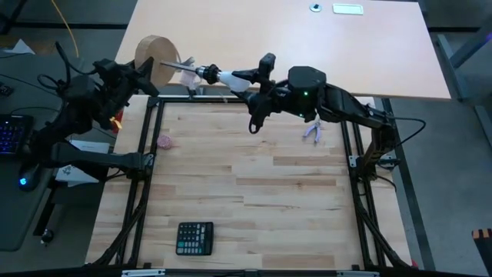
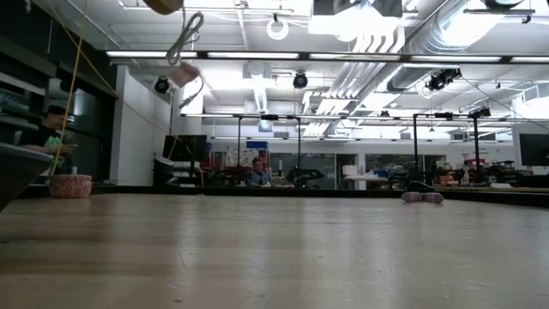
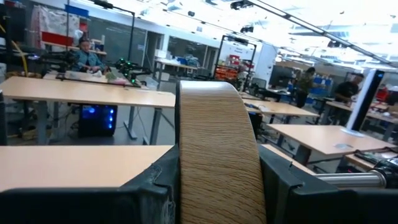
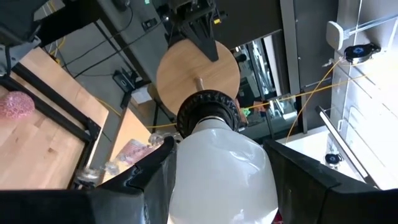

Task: Screw lightbulb
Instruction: Insert the white lightbulb into the brown lamp

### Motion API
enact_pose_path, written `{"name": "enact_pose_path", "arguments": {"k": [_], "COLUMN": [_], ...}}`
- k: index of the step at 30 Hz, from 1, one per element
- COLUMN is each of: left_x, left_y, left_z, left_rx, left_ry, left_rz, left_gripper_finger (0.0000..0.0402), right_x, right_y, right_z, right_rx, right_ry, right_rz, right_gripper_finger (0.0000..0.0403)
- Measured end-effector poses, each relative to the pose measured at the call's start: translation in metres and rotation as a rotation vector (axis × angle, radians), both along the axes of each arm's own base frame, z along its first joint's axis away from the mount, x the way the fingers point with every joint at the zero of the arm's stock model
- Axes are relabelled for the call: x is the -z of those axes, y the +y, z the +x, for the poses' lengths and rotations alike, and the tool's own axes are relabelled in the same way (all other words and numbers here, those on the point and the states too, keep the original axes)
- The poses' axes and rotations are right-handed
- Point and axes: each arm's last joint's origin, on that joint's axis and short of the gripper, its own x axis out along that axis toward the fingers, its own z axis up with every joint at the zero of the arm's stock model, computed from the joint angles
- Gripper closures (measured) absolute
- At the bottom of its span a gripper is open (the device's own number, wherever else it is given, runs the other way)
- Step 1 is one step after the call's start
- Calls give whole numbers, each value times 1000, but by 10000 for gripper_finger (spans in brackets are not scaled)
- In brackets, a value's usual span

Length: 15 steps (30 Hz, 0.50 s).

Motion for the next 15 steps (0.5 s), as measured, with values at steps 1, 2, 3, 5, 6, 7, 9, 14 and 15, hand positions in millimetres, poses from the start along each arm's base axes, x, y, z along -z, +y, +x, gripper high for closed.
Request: {"name": "enact_pose_path", "arguments": {"k": [1,2,3,5,6,7,9,14,15], "left_x": [0,0,0,0,0,0,0,0,-1], "left_y": [0,0,0,0,0,0,0,0,0], "left_z": [0,0,1,1,1,1,1,3,4], "left_rx": [8,14,17,24,25,25,26,15,13], "left_ry": [0,1,1,1,1,1,1,37,48], "left_rz": [1,2,3,4,4,4,4,25,32], "left_gripper_finger": [280,280,280,280,280,280,280,280,280], "right_x": [0,0,0,-1,-1,-1,-1,0,0], "right_y": [0,1,1,1,1,1,2,2,2], "right_z": [0,0,0,-1,-1,-1,-1,-1,0], "right_rx": [-1,-2,-3,-5,-5,-5,-4,8,10], "right_ry": [-1,-1,-1,-2,-2,-5,-24,-93,-106], "right_rz": [0,0,0,0,1,8,54,218,252], "right_gripper_finger": [186,186,186,186,186,186,186,186,186]}}
